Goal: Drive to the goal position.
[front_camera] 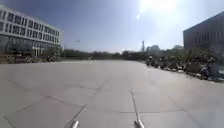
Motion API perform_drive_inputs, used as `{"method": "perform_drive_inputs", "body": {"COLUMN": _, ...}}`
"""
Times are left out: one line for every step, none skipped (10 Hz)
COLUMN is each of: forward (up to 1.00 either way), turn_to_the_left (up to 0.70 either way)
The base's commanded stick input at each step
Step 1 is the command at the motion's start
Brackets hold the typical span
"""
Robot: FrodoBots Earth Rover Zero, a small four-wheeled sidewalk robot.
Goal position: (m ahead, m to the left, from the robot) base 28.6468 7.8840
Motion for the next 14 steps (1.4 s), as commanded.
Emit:
{"method": "perform_drive_inputs", "body": {"forward": 0.7, "turn_to_the_left": 0.0}}
{"method": "perform_drive_inputs", "body": {"forward": 0.7, "turn_to_the_left": 0.0}}
{"method": "perform_drive_inputs", "body": {"forward": 0.7, "turn_to_the_left": 0.0}}
{"method": "perform_drive_inputs", "body": {"forward": 0.7, "turn_to_the_left": 0.0}}
{"method": "perform_drive_inputs", "body": {"forward": 0.7, "turn_to_the_left": 0.0}}
{"method": "perform_drive_inputs", "body": {"forward": 0.7, "turn_to_the_left": 0.0}}
{"method": "perform_drive_inputs", "body": {"forward": 0.7, "turn_to_the_left": 0.0}}
{"method": "perform_drive_inputs", "body": {"forward": 0.7, "turn_to_the_left": 0.0}}
{"method": "perform_drive_inputs", "body": {"forward": 0.7, "turn_to_the_left": 0.0}}
{"method": "perform_drive_inputs", "body": {"forward": 0.7, "turn_to_the_left": 0.0}}
{"method": "perform_drive_inputs", "body": {"forward": 0.7, "turn_to_the_left": 0.0}}
{"method": "perform_drive_inputs", "body": {"forward": 0.7, "turn_to_the_left": 0.0}}
{"method": "perform_drive_inputs", "body": {"forward": 0.7, "turn_to_the_left": 0.0}}
{"method": "perform_drive_inputs", "body": {"forward": 0.7, "turn_to_the_left": 0.0}}
